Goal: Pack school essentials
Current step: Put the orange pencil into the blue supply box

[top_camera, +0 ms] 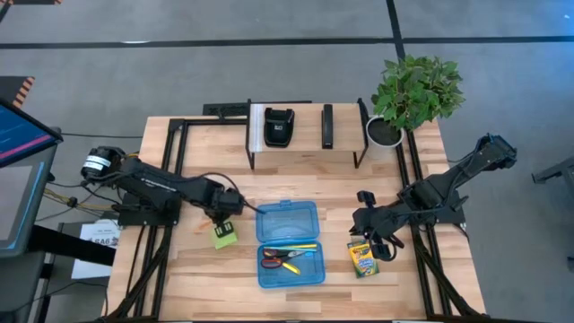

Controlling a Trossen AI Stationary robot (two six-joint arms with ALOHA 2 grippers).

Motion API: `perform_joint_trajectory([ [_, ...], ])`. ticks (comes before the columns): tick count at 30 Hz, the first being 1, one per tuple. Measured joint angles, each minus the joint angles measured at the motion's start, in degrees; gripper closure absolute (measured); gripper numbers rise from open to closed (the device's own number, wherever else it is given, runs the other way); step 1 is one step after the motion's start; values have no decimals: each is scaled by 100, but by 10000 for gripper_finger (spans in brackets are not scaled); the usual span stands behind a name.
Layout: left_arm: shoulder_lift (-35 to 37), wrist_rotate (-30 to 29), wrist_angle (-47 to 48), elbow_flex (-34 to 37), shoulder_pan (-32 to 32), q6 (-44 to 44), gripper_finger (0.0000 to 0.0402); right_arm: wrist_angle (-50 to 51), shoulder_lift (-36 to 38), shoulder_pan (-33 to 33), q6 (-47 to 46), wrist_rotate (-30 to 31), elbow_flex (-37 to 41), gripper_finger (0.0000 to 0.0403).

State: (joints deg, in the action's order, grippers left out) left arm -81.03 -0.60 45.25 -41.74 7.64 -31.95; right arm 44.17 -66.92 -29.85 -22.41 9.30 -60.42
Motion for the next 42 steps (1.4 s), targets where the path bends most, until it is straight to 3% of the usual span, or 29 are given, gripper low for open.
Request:
perform_joint_trajectory([
  [25,1,35,846,-1442,-266,480,401,24,-2,0,-7,0,0,349],
  [42,-964,262,1026,-2796,44,737,401,56,-2,0,-9,0,0,349],
])
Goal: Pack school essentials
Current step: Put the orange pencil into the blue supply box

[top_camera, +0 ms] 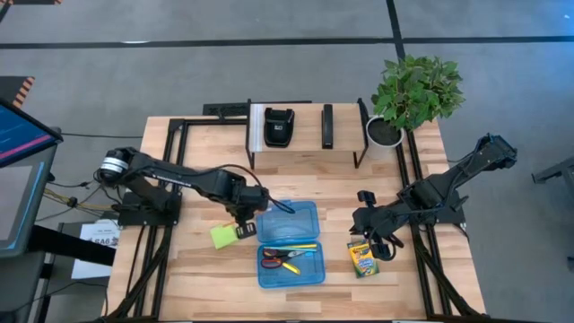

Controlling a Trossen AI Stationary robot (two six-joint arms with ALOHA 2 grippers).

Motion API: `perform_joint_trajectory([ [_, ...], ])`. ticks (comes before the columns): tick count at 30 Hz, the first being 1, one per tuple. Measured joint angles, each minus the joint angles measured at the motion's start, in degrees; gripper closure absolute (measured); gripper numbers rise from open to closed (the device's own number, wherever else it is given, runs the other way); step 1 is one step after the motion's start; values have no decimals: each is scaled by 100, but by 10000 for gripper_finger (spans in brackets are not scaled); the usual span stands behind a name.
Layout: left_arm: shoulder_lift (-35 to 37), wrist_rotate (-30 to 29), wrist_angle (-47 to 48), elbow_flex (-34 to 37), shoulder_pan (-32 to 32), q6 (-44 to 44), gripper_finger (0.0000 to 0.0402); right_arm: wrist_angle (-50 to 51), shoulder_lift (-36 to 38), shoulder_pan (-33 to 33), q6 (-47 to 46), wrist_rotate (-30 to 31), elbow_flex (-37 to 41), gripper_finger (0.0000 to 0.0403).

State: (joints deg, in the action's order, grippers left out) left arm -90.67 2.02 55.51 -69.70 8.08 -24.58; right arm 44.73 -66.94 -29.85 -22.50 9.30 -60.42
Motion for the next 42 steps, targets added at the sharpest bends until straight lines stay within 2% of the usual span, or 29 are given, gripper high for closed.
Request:
perform_joint_trajectory([
  [11,-402,48,67,-700,315,59,401,111,11,0,0,0,0,349],
  [18,-402,24,-28,-880,418,55,401,158,400,0,2,2,0,349],
  [29,-428,226,-606,-966,551,103,401,149,1063,-15,65,574,-2,349],
  [42,-428,506,-1143,-966,578,209,401,-16,1306,-13,448,733,-2,349],
])
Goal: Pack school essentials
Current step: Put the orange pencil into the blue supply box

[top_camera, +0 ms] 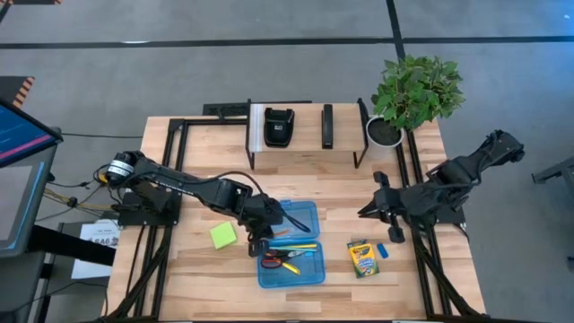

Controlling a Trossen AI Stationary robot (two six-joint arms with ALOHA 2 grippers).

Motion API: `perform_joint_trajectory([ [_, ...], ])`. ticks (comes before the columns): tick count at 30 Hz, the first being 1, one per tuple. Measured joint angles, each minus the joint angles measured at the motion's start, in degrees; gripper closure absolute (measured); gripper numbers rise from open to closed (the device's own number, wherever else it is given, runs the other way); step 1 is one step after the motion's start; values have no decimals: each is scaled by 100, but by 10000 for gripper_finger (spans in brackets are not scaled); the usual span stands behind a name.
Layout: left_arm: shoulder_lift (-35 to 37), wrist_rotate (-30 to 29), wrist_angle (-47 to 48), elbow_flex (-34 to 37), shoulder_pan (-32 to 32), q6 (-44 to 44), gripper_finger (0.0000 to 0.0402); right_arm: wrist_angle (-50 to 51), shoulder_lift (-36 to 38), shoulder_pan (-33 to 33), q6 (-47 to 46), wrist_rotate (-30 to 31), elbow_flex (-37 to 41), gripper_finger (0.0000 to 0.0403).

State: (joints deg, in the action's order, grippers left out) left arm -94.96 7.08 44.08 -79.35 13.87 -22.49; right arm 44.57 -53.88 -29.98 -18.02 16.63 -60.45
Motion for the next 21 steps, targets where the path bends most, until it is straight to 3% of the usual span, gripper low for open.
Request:
perform_joint_trajectory([
  [5,-75,19,-67,-189,15,86,401,-189,74,0,199,6,0,349],
  [15,-1217,-106,916,-1792,235,703,401,-342,140,-40,356,4,0,349],
  [21,-1493,1,883,-1993,271,840,401,-684,420,-116,415,-3,518,349],
])
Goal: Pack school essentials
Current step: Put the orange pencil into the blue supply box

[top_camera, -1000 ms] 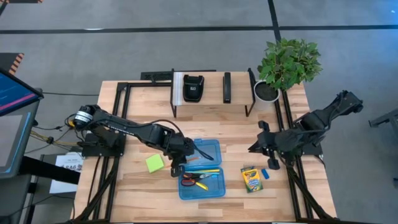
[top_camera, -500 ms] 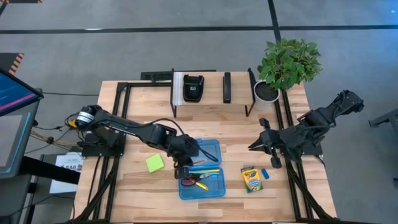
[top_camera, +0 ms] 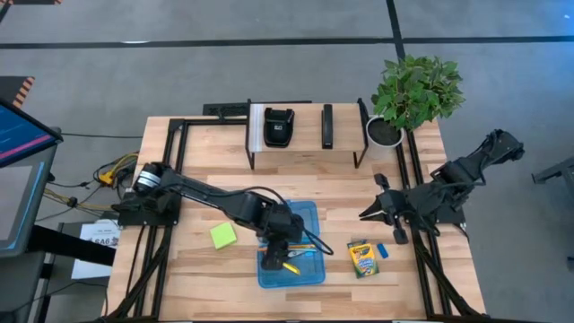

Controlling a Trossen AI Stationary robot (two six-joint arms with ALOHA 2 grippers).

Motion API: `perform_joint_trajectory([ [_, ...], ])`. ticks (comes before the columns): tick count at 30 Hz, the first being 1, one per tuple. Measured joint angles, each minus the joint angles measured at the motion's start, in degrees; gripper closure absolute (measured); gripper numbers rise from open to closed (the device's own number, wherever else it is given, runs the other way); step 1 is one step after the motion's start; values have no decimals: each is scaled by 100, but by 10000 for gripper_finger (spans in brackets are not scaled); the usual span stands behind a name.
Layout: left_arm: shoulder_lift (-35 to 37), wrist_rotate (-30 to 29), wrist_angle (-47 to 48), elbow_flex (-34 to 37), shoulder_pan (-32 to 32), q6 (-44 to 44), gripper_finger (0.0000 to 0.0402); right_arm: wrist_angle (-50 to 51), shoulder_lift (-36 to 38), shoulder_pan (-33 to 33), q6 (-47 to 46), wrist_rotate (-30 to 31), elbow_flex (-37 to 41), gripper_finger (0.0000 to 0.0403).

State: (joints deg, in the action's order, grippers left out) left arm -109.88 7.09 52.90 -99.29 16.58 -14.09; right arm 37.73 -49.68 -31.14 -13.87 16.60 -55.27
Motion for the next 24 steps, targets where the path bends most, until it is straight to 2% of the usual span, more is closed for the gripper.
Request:
perform_joint_trajectory([
  [13,-105,-258,-1,23,40,-10,401,-1269,1560,26,-417,155,1797,349],
  [16,-168,-360,-132,2,79,-8,401,-1600,1698,74,-428,168,2032,349],
  [24,-507,-590,-91,17,140,-8,401,-1646,1700,275,-424,166,2265,349],
])
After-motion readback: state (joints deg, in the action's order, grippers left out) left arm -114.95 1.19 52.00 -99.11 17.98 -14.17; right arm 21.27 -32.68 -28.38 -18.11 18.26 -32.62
